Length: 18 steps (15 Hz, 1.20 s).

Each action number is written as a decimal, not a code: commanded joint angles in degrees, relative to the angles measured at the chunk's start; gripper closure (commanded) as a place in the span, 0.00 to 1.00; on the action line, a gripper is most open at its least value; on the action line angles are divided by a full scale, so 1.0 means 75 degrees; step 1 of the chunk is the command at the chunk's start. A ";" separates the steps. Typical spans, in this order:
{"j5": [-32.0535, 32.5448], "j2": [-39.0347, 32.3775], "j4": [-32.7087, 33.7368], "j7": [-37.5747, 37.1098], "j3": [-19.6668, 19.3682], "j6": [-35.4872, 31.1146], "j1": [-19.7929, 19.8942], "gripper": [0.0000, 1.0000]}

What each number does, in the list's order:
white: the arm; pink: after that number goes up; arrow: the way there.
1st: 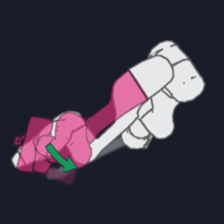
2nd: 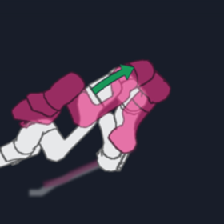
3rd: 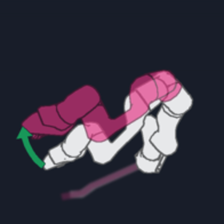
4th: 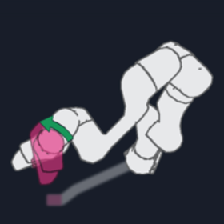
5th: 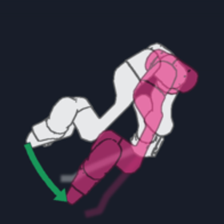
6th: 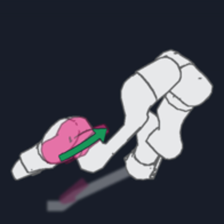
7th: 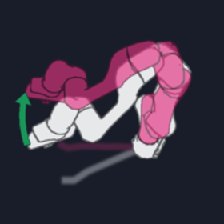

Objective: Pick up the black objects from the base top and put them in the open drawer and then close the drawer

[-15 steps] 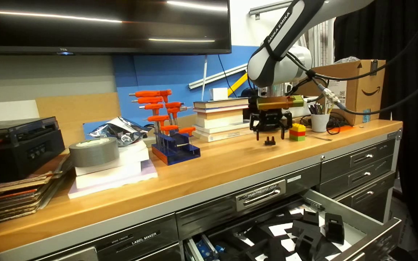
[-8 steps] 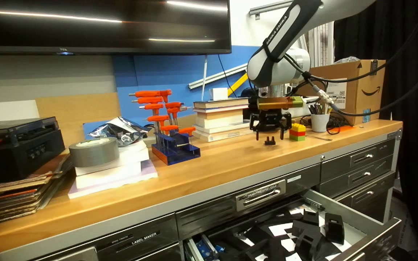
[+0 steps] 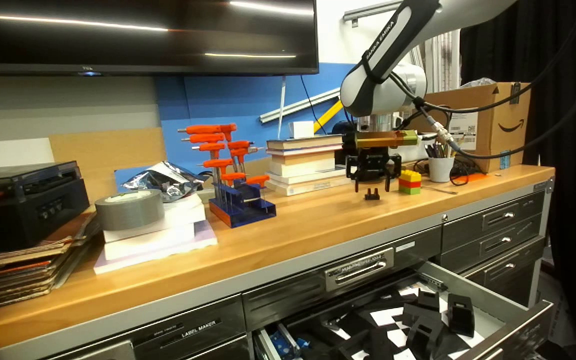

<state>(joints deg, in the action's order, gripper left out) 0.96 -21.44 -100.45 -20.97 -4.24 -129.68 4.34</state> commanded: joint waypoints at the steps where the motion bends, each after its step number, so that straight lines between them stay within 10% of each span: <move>1: -0.0188 -0.0200 0.0415 0.0201 -0.0100 0.0280 -0.0034 0.40; 7: -0.0198 -0.0298 0.0515 0.0216 -0.0127 0.0378 -0.0023 0.79; 18: -0.0124 0.1432 -0.1584 -0.0485 -0.0172 0.0217 -0.0223 0.77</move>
<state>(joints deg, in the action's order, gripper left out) 0.86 -18.72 -103.23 -21.88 -4.64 -126.47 4.11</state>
